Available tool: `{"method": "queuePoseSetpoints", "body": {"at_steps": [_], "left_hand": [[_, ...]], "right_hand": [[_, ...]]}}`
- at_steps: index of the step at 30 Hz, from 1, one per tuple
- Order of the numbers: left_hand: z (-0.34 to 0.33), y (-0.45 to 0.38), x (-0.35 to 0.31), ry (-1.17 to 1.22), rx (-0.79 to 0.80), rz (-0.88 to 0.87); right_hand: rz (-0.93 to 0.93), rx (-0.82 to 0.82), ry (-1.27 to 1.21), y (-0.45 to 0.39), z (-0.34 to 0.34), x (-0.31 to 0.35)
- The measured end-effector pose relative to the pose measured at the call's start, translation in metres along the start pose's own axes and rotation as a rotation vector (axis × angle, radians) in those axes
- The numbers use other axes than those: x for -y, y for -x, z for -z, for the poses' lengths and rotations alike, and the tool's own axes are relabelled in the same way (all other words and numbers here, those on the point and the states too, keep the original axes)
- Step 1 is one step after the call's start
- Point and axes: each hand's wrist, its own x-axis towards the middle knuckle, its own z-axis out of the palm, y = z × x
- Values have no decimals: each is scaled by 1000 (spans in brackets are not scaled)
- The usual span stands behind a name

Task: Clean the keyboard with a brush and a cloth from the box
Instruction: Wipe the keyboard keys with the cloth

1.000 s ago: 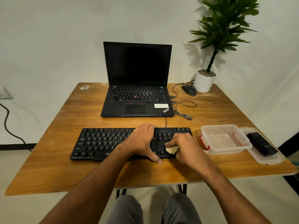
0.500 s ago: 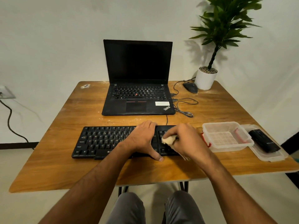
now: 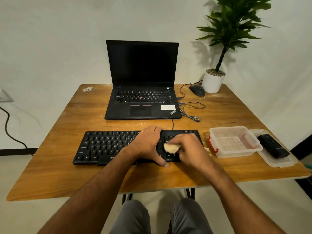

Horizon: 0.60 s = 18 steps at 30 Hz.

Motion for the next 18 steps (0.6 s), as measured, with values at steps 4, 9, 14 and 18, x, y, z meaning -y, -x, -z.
{"method": "queuePoseSetpoints", "body": {"at_steps": [4,9,14,18], "left_hand": [[-1,0,-1,-2,-14,1],[0,-2,1,19,11,18],[1,0,-3,4,19,22],[1,1,-2,16,9,28]], "right_hand": [[195,116,136,19,-11,-1],[56,109,65,23,7,-13],[28,-21,50,20,-9,-4],[5,79,108,31,-10,-7]]}}
